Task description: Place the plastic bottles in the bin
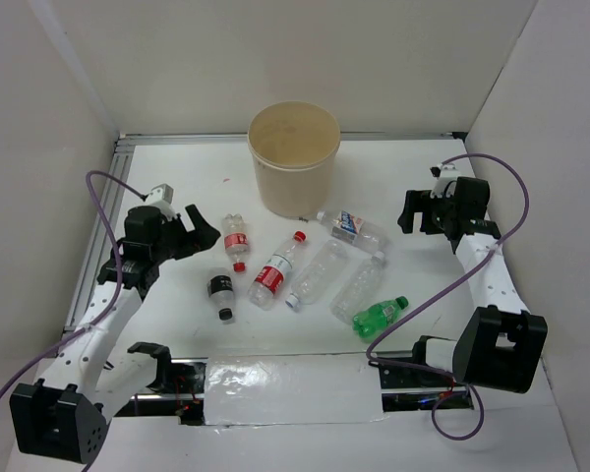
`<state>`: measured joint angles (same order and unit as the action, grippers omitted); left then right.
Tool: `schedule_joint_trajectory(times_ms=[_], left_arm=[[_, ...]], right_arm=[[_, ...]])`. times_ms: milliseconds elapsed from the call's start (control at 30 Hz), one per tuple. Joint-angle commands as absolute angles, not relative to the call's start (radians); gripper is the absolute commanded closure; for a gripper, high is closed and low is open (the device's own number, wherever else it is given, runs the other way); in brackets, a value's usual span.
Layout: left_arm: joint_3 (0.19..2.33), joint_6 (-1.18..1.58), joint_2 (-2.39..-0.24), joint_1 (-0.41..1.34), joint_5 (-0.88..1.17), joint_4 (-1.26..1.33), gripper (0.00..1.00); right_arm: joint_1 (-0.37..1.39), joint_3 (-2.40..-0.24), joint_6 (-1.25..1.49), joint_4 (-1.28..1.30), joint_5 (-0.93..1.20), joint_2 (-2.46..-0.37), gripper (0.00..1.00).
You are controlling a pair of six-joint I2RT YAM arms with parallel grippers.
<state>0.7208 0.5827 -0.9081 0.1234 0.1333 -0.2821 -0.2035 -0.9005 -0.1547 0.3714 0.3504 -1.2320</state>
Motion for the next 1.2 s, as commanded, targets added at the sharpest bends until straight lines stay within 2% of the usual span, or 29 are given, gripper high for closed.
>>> schedule_joint_trajectory(times_ms=[0,367,400,433,467,533,567,600,633,667,700,733,800,967,1167], left_arm=[[0.718,0.583,-0.919,0.129,0.164,-0.239,0.01],[0.718,0.574,-0.946,0.138,0.164,-0.221,0.01],[0.718,0.574,-0.957,0.138,0.164,-0.221,0.04],[0.718,0.574,-0.957,0.138,0.176,-0.212,0.09],[0.718,0.574,-0.972,0.138,0.176,-0.201,0.29],[0.738,0.574,-1.014,0.147,0.176,-0.201,0.61],[0.738,0.574,-1.031,0.156,0.176,-0.201,0.69],[0.764,0.574,-1.049,0.156,0.167,-0.201,0.71],[0.781,0.584,-1.089,0.166,0.134,-0.201,0.52],[0.781,0.584,-1.110,0.166,0.133,-0.201,0.52],[0.796,0.584,-1.132,0.176,0.123,-0.201,0.35],[0.796,0.598,-1.156,0.176,0.109,-0.201,0.14],[0.819,0.598,-1.247,0.195,0.109,-0.129,0.01],[0.932,0.542,-1.480,0.233,0.100,-0.071,0.01],[1.075,0.503,-1.730,0.291,-0.020,-0.095,0.01]], right_arm=[[-0.210,-0.897,-0.172,0.382,0.360,-1.226,0.00],[-0.238,-0.874,-0.268,0.413,0.466,-1.223,0.00],[-0.238,-0.874,-0.288,0.413,0.480,-1.210,0.00],[-0.238,-0.859,-0.288,0.413,0.495,-1.210,0.00],[-0.238,-0.859,-0.299,0.413,0.506,-1.210,0.13],[-0.238,-0.847,-0.290,0.404,0.515,-1.200,0.68],[-0.238,-0.838,-0.290,0.391,0.525,-1.200,0.66],[-0.238,-0.838,-0.290,0.391,0.525,-1.189,0.57],[-0.238,-0.828,-0.281,0.382,0.534,-1.189,0.28],[-0.238,-0.828,-0.281,0.382,0.534,-1.189,0.20],[-0.238,-0.828,-0.281,0.382,0.534,-1.189,0.14],[-0.238,-0.837,-0.281,0.382,0.534,-1.198,0.12],[-0.238,-0.838,-0.281,0.382,0.534,-1.209,0.11],[-0.229,-0.856,-0.272,0.373,0.534,-1.241,0.08],[-0.219,-0.865,-0.272,0.373,0.525,-1.241,0.08]])
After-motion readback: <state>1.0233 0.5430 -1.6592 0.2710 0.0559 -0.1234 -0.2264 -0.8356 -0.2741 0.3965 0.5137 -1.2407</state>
